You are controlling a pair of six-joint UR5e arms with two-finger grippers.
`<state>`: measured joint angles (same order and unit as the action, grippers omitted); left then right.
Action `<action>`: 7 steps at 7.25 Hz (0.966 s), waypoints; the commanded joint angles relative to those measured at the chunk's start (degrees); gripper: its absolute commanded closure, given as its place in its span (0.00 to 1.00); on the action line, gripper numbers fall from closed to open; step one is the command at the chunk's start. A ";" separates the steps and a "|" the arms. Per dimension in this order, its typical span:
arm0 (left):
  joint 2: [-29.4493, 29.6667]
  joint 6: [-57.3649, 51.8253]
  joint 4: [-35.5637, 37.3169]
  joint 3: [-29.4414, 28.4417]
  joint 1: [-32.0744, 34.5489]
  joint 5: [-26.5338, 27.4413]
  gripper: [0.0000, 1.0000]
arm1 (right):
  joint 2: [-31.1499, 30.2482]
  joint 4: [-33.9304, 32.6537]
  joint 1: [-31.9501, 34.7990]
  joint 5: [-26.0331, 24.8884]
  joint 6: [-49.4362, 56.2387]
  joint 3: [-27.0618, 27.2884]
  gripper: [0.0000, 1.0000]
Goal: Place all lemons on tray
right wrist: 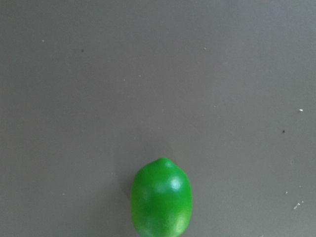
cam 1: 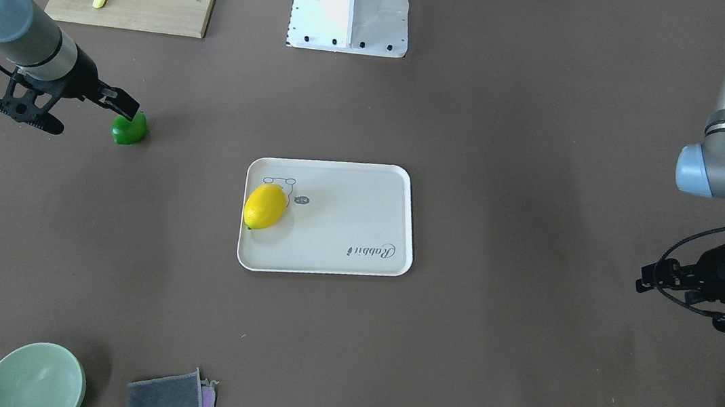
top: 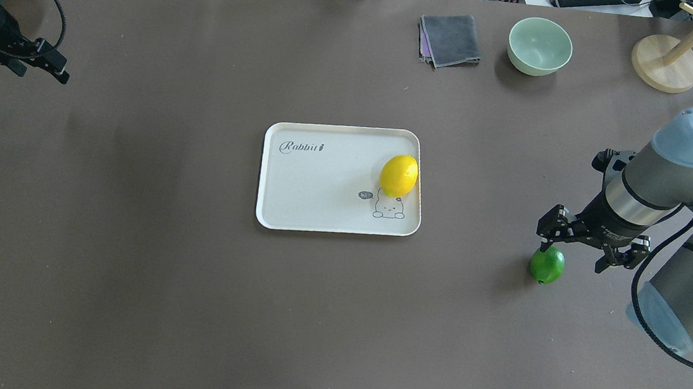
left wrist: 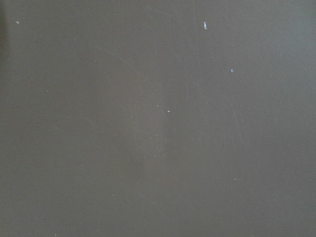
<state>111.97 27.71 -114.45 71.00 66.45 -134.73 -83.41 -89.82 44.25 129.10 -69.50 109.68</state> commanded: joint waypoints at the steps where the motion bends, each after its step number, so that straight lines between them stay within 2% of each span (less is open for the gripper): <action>1: -0.08 0.24 -0.07 -0.07 -0.01 0.00 0.02 | 0.36 6.54 -2.93 -3.40 -1.61 -3.57 0.00; 2: 0.09 0.42 -0.07 0.02 -0.01 0.00 0.02 | 0.27 8.06 -3.99 -4.98 -1.69 -4.55 0.00; 4: -0.17 0.07 -0.07 -0.07 -0.01 0.00 0.02 | 0.18 8.16 -4.44 -4.91 -1.69 -4.39 0.00; 6: -0.17 0.07 -0.07 -0.07 -0.01 0.00 0.02 | 0.27 8.16 -4.79 -5.00 -1.26 -4.48 0.48; 7: -0.17 0.07 -0.07 -0.07 -0.01 0.00 0.02 | 0.27 8.16 -4.88 -5.17 -1.08 -4.39 0.56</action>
<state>111.81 27.79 -114.52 70.93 66.45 -134.74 -83.16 -81.67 39.50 124.07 -70.89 105.25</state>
